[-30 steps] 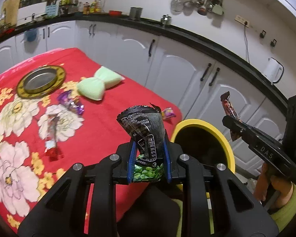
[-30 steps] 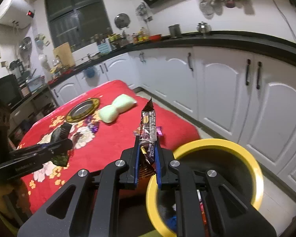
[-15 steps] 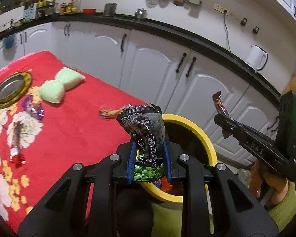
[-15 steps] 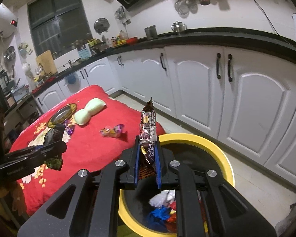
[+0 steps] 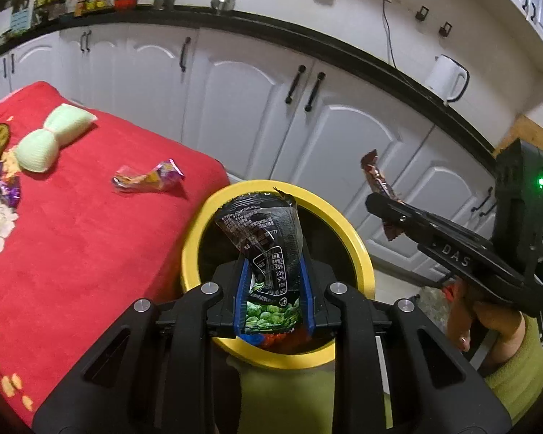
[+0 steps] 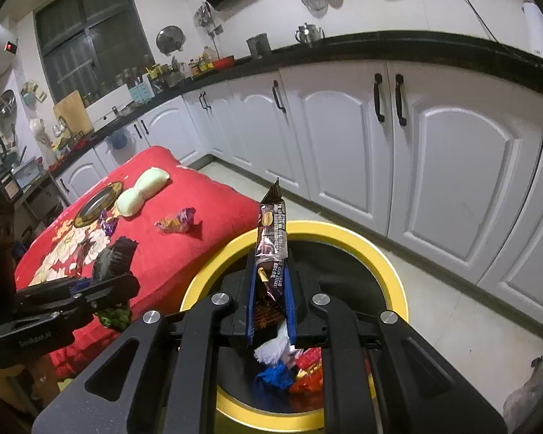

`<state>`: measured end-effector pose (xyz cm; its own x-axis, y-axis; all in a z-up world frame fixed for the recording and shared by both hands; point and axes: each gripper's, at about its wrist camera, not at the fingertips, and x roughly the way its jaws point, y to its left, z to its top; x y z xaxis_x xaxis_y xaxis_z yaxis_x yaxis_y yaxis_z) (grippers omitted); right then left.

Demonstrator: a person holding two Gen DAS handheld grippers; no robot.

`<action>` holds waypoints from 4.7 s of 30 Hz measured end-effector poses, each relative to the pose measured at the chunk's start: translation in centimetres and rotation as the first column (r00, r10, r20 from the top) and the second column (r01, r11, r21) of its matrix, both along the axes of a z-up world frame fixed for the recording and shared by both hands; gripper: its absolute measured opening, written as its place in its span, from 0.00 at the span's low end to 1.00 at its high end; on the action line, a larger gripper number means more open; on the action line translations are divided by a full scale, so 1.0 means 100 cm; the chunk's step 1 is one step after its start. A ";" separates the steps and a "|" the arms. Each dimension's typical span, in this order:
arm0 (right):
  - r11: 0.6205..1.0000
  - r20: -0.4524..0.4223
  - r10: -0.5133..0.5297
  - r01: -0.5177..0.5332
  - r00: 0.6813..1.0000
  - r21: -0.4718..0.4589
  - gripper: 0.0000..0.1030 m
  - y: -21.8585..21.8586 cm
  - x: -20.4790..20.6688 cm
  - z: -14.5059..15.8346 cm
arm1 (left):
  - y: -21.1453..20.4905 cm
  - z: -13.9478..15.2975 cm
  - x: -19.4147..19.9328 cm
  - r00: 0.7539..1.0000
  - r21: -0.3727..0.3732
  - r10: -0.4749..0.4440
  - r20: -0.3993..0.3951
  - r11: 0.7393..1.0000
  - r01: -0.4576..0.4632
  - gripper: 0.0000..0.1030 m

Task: Collect trash
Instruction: 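Open both tools over the bin to drop the bag and bar, then move both open tools away from the bin back over the bedspread, then lower the right tool toward the orange-purple candy wrapper while the left tool approaches the red snack stick, then close the right tool on the candy wrapper while the left tool grasps the red snack stick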

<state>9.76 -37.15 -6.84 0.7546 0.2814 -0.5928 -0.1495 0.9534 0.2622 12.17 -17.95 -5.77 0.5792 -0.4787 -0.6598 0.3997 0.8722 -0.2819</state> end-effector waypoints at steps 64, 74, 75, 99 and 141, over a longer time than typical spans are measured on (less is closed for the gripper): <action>0.999 0.065 0.036 -0.034 0.997 -0.023 0.66 0.029 -0.008 0.033 | 0.051 0.020 -0.015 0.962 0.032 0.211 0.174 0.975 -0.219 0.89; 0.993 0.061 0.111 -0.109 0.992 -0.048 0.66 0.069 -0.004 0.037 | 0.092 0.035 -0.025 0.919 0.012 0.310 0.243 0.946 -0.323 0.89; 0.992 0.062 0.119 -0.116 0.991 -0.050 0.66 0.073 -0.004 0.038 | 0.096 0.037 -0.027 0.913 0.010 0.319 0.253 0.943 -0.332 0.89; 0.954 0.057 0.283 -0.275 0.957 -0.121 0.66 0.176 0.036 0.036 | 0.191 0.034 -0.029 0.808 -0.036 0.522 0.274 0.845 -0.533 0.89; 0.921 -0.141 0.337 -0.357 0.931 -0.154 0.22 0.215 0.116 -0.060 | 0.271 -0.056 0.041 0.761 -0.003 0.640 -0.108 0.765 -0.644 0.08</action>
